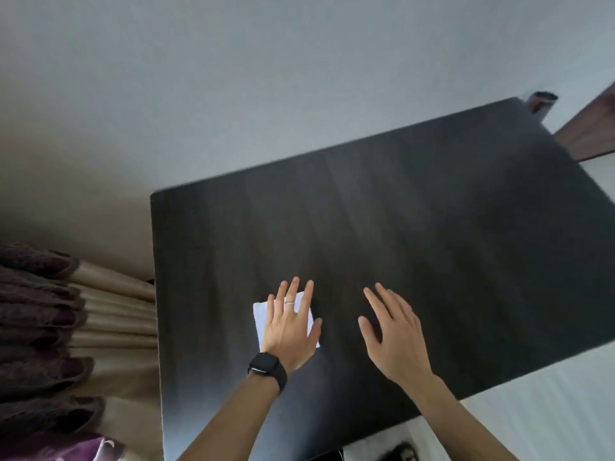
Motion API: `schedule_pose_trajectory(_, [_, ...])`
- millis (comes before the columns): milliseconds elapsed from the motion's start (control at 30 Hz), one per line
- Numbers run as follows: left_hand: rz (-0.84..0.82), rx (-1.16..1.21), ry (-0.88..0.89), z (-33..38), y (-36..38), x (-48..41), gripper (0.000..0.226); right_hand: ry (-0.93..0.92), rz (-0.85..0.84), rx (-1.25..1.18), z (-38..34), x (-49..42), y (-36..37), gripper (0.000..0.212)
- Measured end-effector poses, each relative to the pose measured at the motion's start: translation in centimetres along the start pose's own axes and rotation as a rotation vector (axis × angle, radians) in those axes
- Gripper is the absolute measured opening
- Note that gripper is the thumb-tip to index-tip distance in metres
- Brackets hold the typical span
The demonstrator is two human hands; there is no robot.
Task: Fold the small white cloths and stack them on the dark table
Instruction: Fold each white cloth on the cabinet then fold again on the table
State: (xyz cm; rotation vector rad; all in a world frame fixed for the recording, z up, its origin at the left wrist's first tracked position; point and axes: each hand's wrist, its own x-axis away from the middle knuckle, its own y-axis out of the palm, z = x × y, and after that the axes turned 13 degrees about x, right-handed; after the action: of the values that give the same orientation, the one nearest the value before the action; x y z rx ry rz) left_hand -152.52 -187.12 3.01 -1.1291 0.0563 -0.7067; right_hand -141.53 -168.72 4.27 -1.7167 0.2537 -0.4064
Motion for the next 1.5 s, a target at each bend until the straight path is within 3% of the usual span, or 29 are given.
schedule_pose_trajectory(133, [-0.038, 0.083, 0.250, 13.9, -0.9, -2.0, 0.064, 0.253, 0.119, -0.054, 10.0, 4.7, -7.4, 0.051])
schedule_pose_trajectory(367, [-0.085, 0.113, 0.766, 43.7, 2.7, -0.2, 0.055, 0.653, 0.473, 0.015, 30.8, 18.3, -19.7, 0.047])
schedule_pose_trajectory(533, [-0.071, 0.114, 1.027, 62.4, 7.4, 4.4, 0.057, 0.824, 0.720, 0.121, 44.7, 29.7, -26.6, 0.047])
schedule_pose_trajectory(700, [-0.080, 0.082, 1.203, 78.9, 12.4, 8.3, 0.059, 1.005, 0.865, 0.124, 56.5, 38.9, -30.9, 0.050])
schedule_pose_trajectory(1233, [-0.304, 0.138, 1.573, 123.6, 30.5, 12.8, 0.056, 1.436, 0.834, 0.270, 90.5, 54.3, -37.9, 0.046])
schedule_pose_trajectory(1500, [-0.470, 0.149, 1.649, 140.3, 42.2, 16.7, 0.055, 1.595, 0.847, 0.290, 106.1, 61.7, -38.2, 0.047])
